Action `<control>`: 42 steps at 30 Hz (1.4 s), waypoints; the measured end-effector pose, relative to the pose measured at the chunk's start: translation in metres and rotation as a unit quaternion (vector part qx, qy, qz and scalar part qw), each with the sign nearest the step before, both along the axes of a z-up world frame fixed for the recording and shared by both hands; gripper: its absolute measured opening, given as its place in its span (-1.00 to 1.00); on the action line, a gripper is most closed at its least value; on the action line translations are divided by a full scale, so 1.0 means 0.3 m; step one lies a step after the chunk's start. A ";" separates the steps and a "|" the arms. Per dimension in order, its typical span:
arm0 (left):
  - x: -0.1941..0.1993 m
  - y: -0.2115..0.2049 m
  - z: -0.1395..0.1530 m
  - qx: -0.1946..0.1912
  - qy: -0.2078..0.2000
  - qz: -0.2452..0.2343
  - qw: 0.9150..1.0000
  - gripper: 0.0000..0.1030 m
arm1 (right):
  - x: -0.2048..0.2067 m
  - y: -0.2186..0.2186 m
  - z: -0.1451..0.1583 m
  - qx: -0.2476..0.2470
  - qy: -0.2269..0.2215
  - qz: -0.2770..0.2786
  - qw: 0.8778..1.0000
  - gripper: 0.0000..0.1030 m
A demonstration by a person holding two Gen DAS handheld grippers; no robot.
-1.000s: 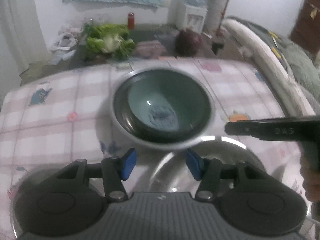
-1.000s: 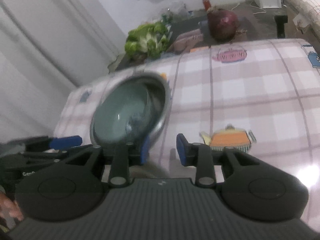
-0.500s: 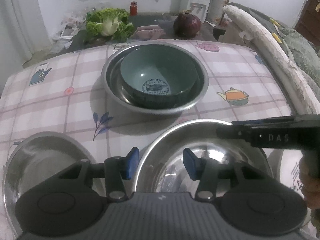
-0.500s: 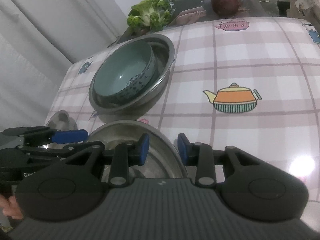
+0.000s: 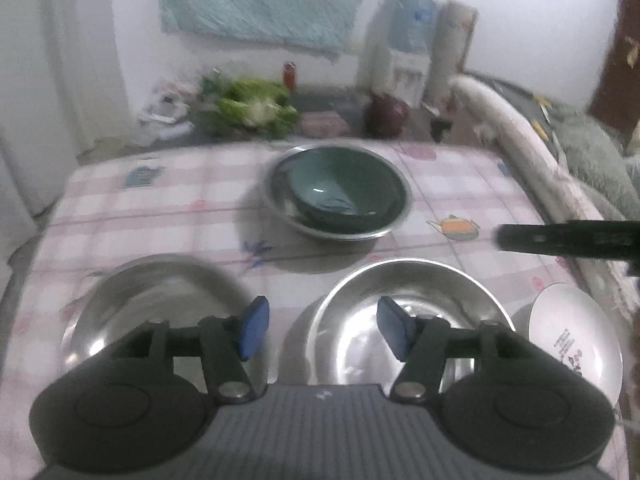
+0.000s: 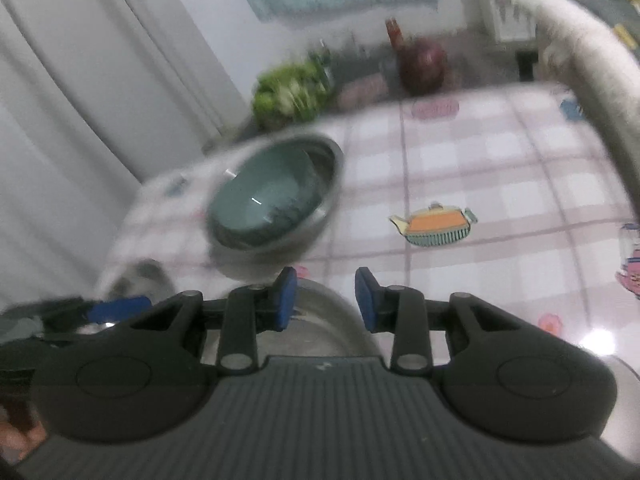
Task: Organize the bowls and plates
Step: 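Move both grippers to a large steel plate and close them on its rim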
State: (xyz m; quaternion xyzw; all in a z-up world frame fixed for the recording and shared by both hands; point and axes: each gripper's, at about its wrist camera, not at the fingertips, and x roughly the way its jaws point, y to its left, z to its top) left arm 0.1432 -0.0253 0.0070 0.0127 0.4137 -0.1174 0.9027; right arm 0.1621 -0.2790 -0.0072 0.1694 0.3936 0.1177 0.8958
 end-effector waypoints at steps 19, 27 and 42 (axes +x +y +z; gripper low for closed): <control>-0.247 0.497 -0.094 -0.036 -0.012 0.141 0.989 0.33 | -0.160 0.442 -0.030 0.013 0.025 0.088 0.996 -0.29; -0.147 0.535 -0.164 -0.025 0.000 0.153 0.988 0.30 | 0.012 0.589 -0.078 -0.050 0.025 0.092 0.994 -0.29; -0.093 0.550 -0.255 0.006 0.034 0.164 0.986 -0.61 | 0.165 0.711 -0.178 -0.107 0.043 0.113 0.987 -0.56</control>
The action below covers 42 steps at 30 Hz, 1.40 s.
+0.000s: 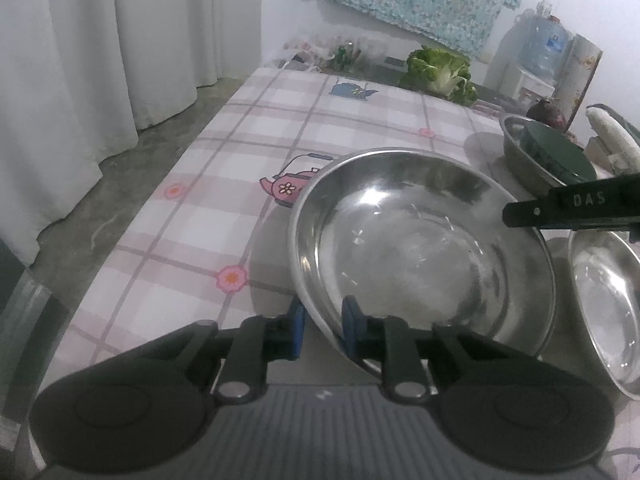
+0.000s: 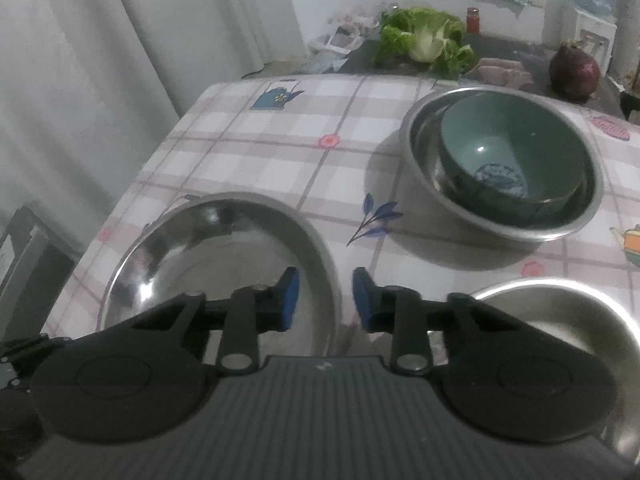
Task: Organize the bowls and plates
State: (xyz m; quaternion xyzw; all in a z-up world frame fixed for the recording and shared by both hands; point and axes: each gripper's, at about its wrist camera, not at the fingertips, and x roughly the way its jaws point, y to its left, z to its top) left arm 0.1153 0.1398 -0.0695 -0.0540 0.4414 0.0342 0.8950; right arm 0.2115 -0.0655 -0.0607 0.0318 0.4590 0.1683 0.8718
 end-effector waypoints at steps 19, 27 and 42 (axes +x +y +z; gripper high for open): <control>-0.329 0.121 0.039 -0.030 0.014 -0.010 0.999 -0.57 | -0.391 0.037 0.026 0.020 0.018 0.050 0.998 -0.53; -0.462 0.105 0.050 -0.049 0.011 -0.045 0.998 -0.55 | -0.603 -0.054 0.004 0.060 0.036 0.037 0.997 -0.53; -0.510 -0.060 0.025 -0.059 0.015 -0.095 0.994 -0.42 | -0.776 -0.272 -0.008 0.114 0.022 -0.052 0.992 -0.52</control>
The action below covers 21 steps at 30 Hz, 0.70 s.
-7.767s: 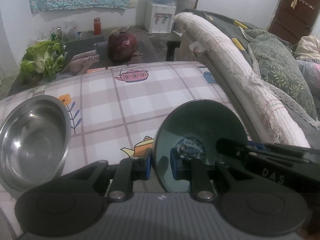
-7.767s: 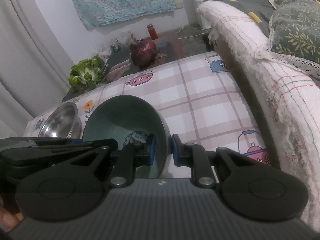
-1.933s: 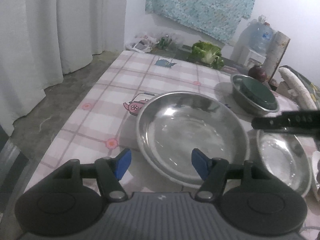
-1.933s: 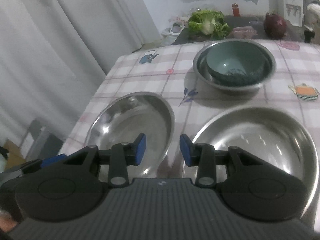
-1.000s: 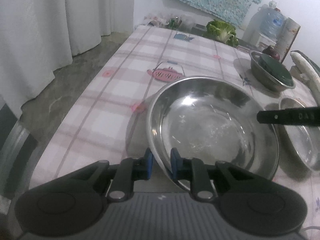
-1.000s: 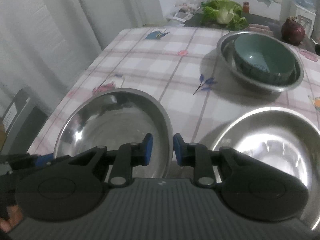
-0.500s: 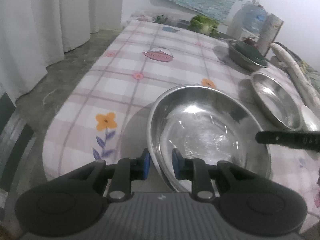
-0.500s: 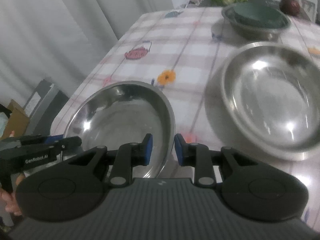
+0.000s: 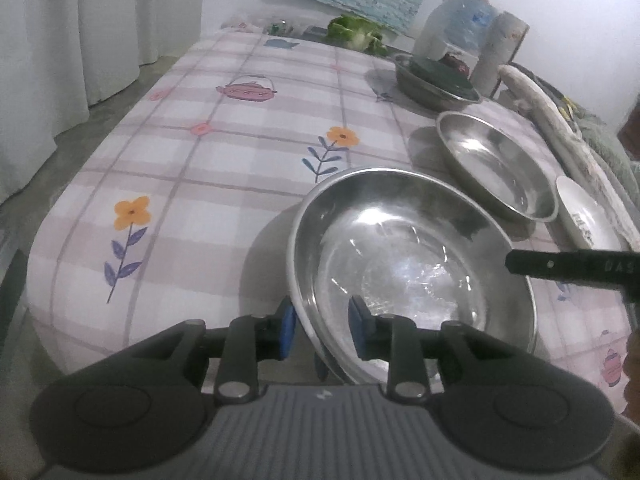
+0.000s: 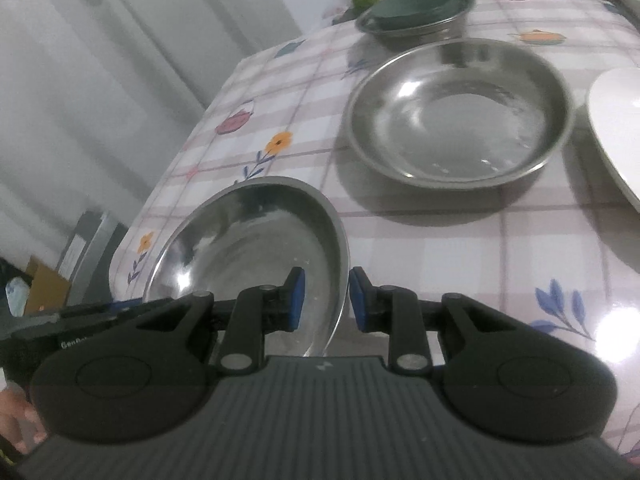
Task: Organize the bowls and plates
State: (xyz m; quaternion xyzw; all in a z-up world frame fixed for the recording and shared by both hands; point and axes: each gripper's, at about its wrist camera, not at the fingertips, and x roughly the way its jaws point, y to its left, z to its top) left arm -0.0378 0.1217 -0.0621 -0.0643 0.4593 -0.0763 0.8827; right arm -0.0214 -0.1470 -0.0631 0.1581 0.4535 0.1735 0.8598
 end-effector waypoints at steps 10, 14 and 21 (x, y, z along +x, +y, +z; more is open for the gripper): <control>0.012 -0.062 -0.020 0.046 0.003 -0.009 0.999 -0.27 | -0.015 0.001 -0.005 -0.030 -0.020 0.008 0.999 -0.53; 0.013 -0.078 -0.020 0.054 0.001 -0.015 0.998 -0.27 | -0.017 0.027 -0.018 -0.049 -0.026 0.019 0.998 -0.57; 0.009 -0.104 -0.017 0.056 0.006 -0.018 0.998 -0.28 | -0.025 0.027 -0.019 -0.073 -0.036 0.016 0.997 -0.59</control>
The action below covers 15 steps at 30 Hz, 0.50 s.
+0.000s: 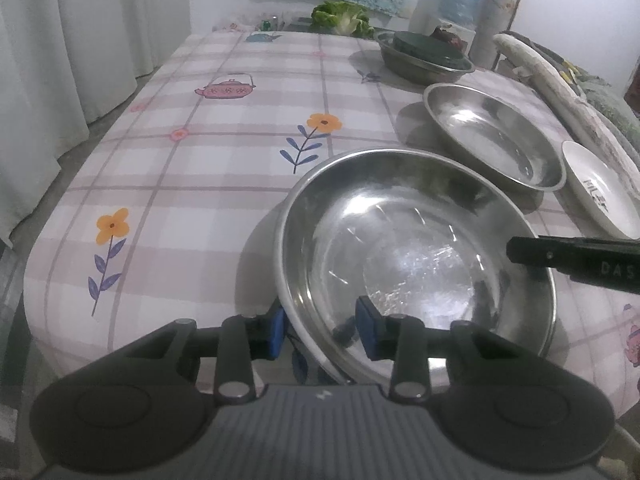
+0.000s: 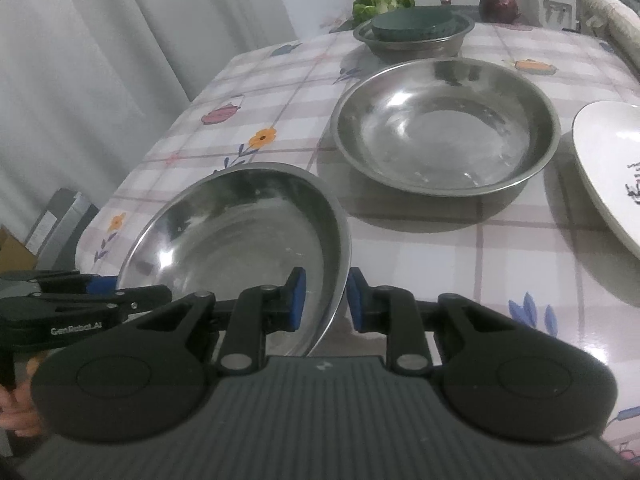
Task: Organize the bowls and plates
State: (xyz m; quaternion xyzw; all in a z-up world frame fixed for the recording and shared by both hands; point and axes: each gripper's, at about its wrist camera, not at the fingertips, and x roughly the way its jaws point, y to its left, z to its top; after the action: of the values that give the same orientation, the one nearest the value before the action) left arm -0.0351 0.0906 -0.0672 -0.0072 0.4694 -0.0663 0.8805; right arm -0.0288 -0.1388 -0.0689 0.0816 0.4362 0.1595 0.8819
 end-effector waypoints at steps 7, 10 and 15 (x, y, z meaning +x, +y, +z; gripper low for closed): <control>0.007 -0.024 -0.009 0.010 0.001 -0.001 1.000 -0.28 | 0.010 0.000 -0.032 0.005 0.017 -0.003 1.000 -0.60; 0.008 -0.026 -0.008 0.013 0.001 -0.001 1.000 -0.28 | 0.007 0.007 -0.040 0.007 0.018 -0.004 1.000 -0.60; 0.010 -0.028 -0.008 0.014 0.001 0.001 1.000 -0.29 | 0.006 0.006 -0.042 0.009 0.019 -0.006 1.000 -0.60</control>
State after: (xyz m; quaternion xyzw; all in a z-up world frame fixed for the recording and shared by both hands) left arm -0.0322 0.0823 -0.0695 0.0046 0.4713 -0.0590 0.8800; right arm -0.0270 -0.1371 -0.0815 0.0956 0.4506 0.1566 0.8737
